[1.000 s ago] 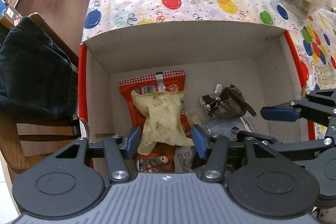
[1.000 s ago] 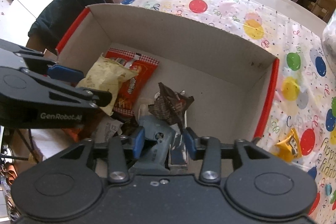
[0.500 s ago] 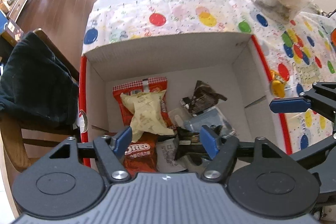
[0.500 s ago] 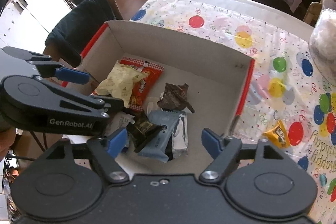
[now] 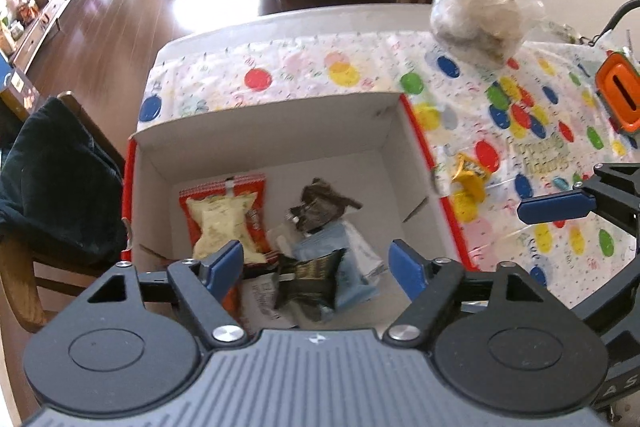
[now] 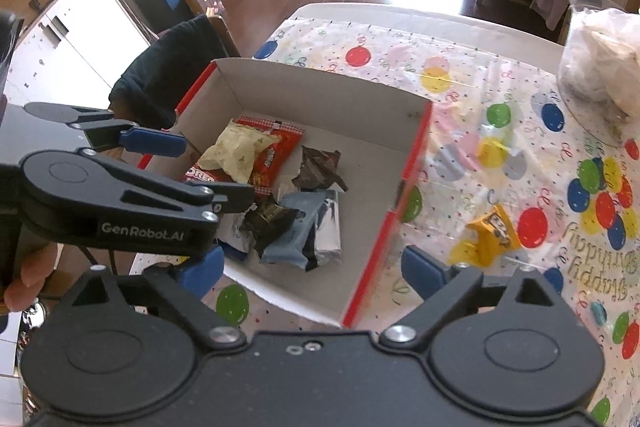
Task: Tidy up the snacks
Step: 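Move both grippers back to the yellow packet and teal candy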
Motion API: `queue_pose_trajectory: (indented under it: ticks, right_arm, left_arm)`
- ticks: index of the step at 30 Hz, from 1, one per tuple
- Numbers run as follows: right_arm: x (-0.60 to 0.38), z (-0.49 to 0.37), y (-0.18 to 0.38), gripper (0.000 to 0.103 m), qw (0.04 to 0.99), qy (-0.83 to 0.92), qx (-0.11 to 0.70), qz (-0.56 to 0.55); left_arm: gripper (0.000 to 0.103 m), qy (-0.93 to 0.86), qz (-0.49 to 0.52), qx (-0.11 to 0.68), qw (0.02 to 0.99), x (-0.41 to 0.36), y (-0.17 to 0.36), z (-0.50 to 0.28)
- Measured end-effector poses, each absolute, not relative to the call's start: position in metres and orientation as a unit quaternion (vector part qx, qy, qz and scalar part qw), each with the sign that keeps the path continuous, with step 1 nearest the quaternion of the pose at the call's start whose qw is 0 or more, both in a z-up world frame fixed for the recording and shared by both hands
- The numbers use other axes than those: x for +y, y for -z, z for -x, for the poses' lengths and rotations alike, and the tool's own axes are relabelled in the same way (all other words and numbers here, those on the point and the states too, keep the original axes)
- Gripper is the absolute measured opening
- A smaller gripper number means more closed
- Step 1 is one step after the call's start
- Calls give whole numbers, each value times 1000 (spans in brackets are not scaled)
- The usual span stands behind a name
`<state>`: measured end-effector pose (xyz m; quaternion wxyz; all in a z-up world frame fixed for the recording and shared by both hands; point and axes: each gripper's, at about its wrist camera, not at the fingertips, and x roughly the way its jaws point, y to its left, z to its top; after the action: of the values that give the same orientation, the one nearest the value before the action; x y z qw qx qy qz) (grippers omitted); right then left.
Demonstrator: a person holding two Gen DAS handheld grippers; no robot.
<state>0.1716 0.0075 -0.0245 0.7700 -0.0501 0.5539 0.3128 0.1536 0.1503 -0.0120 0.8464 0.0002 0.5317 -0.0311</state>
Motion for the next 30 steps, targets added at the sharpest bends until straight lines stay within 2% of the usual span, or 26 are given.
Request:
queue_pose_trajectory:
  ticks: [5, 16, 30]
  right_arm:
    - [-21, -166, 15, 101, 775, -316, 546, 38]
    - [-114, -169, 18, 101, 784, -286, 551, 21]
    - [-235, -198, 57, 100, 782, -238, 575, 26]
  left_arm:
    - [82, 39, 5, 521, 852, 129, 5, -148]
    - [82, 82, -1, 522, 849, 51, 0, -148]
    - [82, 142, -51, 543, 826, -54, 33, -176]
